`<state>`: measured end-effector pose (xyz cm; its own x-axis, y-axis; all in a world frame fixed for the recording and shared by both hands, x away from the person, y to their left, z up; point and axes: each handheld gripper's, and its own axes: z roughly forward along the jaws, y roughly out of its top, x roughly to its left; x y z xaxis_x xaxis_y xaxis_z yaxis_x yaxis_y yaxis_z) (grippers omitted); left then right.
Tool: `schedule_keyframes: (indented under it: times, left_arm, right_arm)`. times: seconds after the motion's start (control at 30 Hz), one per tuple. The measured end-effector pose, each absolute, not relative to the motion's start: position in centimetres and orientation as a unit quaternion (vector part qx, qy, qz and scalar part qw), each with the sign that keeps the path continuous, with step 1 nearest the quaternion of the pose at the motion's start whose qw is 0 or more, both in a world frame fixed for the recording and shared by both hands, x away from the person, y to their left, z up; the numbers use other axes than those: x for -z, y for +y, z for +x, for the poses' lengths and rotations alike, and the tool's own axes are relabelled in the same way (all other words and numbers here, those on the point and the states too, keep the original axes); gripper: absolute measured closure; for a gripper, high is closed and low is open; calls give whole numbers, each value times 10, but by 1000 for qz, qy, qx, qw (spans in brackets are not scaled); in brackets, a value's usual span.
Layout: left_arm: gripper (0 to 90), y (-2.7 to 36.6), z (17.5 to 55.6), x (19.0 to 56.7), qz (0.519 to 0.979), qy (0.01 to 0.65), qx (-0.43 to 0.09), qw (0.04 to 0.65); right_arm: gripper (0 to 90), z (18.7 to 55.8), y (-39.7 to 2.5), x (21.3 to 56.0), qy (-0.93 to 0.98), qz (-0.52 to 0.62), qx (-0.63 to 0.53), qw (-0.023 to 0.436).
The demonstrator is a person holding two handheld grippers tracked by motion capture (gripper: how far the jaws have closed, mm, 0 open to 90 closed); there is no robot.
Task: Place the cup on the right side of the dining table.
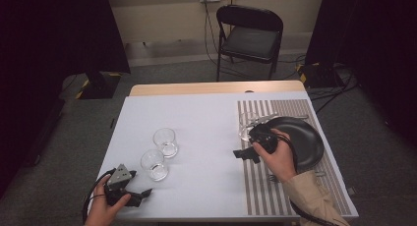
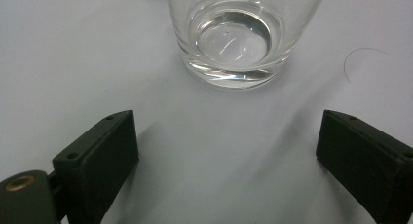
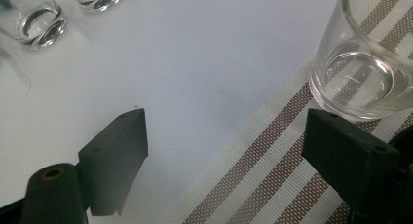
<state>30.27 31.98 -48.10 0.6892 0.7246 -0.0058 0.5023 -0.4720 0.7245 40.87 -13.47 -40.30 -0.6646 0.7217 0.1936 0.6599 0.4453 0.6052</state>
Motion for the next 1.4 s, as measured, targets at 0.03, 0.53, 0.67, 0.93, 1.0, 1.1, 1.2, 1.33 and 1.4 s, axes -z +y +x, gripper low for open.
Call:
schedule_keyframes:
  times: [0.03,0.53,0.67,0.93,1.0,1.1,1.2,1.33,1.4]
  left_arm:
    - [75,320,303,481,844,363,-153,363]
    - [75,320,303,481,844,363,-153,363]
    - [75,320,303,481,844,363,-153,363]
    - [75,320,303,481,844,363,-153,363]
    - [74,320,303,481,844,363,-153,363]
    - [75,320,303,481,844,363,-153,363]
    - [75,320,303,481,844,363,-153,363]
    - [75,320,303,481,844,363,-153,363]
    - [75,320,303,481,844,363,-154,363]
  right_arm:
    - [160,408,-135,403,849,407,-333,44]
    - [160,403,-136,409,848,405,-340,39]
    - [160,402,-136,408,849,403,-340,37]
    - [159,398,-134,412,853,396,-338,33]
    - [161,397,-134,414,854,395,-338,33]
    - [159,396,-133,416,856,392,-337,33]
    - [159,395,-133,417,857,390,-336,32]
    - [160,393,-132,418,858,389,-334,32]
    - [157,393,-132,419,859,387,-335,30]
